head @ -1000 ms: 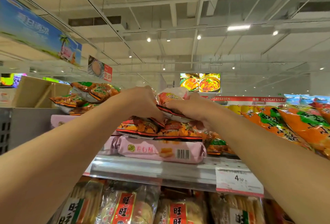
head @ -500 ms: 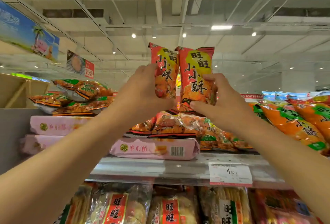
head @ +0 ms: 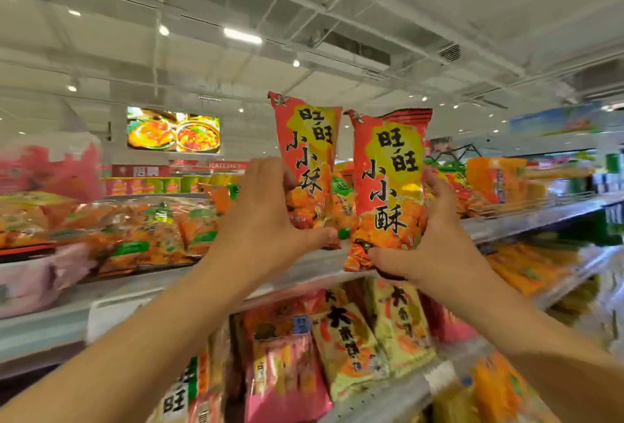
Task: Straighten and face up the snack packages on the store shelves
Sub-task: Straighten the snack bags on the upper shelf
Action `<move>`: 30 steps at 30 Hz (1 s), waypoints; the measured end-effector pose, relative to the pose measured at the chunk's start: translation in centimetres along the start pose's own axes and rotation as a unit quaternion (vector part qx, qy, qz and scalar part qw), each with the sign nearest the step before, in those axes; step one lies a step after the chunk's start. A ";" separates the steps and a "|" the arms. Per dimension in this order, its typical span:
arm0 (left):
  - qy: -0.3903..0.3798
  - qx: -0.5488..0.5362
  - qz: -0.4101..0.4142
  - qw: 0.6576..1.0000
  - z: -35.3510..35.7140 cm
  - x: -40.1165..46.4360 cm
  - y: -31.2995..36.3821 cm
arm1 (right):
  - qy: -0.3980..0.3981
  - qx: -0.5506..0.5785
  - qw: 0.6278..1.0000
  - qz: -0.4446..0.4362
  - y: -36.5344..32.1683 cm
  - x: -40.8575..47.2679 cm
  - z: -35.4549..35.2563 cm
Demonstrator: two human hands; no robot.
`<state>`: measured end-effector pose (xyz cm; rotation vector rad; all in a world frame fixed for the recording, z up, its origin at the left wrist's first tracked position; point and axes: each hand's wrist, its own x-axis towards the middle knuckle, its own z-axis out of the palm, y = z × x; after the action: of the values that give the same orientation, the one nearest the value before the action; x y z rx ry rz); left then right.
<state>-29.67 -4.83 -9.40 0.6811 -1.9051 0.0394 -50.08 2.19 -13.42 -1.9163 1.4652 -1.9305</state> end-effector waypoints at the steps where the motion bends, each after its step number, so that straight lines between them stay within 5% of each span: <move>1: 0.000 -0.008 0.001 1.000 1.7 0.4 0.9 | -0.004 0.003 1.000 0.015 1.3 -0.3 -2.3; 14: 0.042 0.015 -0.051 0.998 22.4 6.6 8.1 | -0.058 0.003 0.992 0.111 18.7 2.8 -25.5; 30: -0.063 0.067 -0.125 0.988 34.6 17.7 5.2 | -0.091 0.030 0.995 0.014 28.9 22.1 -23.0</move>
<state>-65.98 -19.62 -7.96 1.0322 -1.9350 -0.0357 -89.55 -14.54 -9.87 -1.9750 1.3603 -1.7163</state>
